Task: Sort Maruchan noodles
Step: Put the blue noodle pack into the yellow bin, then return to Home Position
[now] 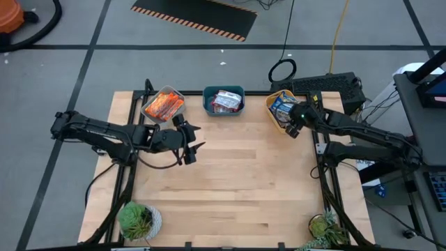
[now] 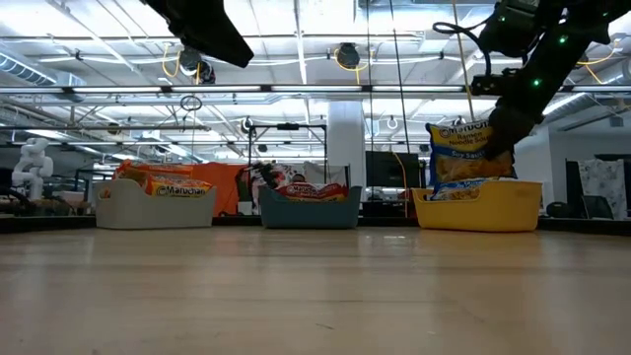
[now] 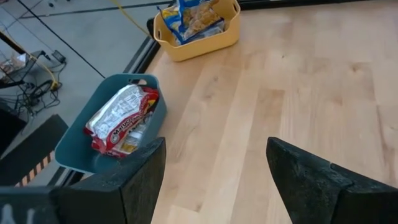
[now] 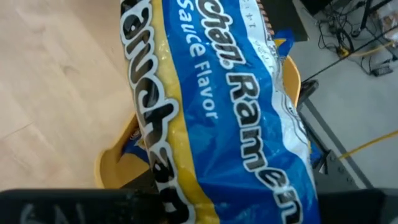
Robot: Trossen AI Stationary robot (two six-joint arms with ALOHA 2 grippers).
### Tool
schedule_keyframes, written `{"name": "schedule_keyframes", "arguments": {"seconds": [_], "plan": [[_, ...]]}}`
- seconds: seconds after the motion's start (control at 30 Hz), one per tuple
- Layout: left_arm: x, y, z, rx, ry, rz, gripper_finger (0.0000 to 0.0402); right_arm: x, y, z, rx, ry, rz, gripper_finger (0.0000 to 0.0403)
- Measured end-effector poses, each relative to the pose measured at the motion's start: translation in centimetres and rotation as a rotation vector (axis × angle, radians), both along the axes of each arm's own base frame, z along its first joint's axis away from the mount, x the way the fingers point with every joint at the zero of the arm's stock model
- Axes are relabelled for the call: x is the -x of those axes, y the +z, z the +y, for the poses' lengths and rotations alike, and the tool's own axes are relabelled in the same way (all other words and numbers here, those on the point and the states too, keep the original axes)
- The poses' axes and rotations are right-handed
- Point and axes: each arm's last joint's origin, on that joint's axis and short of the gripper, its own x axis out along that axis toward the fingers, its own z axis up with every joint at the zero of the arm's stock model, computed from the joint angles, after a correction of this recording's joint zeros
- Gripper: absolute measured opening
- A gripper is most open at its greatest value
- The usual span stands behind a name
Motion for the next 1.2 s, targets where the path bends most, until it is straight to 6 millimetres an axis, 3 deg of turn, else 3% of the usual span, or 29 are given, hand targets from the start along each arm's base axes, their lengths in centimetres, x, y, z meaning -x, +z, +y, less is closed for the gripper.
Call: {"name": "schedule_keyframes", "arguments": {"seconds": [0.53, 0.93, 1.2], "plan": [[0.0, 0.0, -0.1, 0.019, -0.008, -0.001, 0.0282, 0.7, 0.2, -0.1, 0.015, -0.143, -0.051, 0.0147], [0.1, -0.2, -0.1, 0.04, 0.006, 0.01, 0.0282, 0.9, 0.5, 0.0, -0.02, -0.202, -0.148, 0.0229], [0.5, 0.0, 0.6, -0.02, -0.009, 0.042, 0.0282, -0.8, 2.5, -0.8, 0.106, -0.075, -0.35, 0.0235]]}}
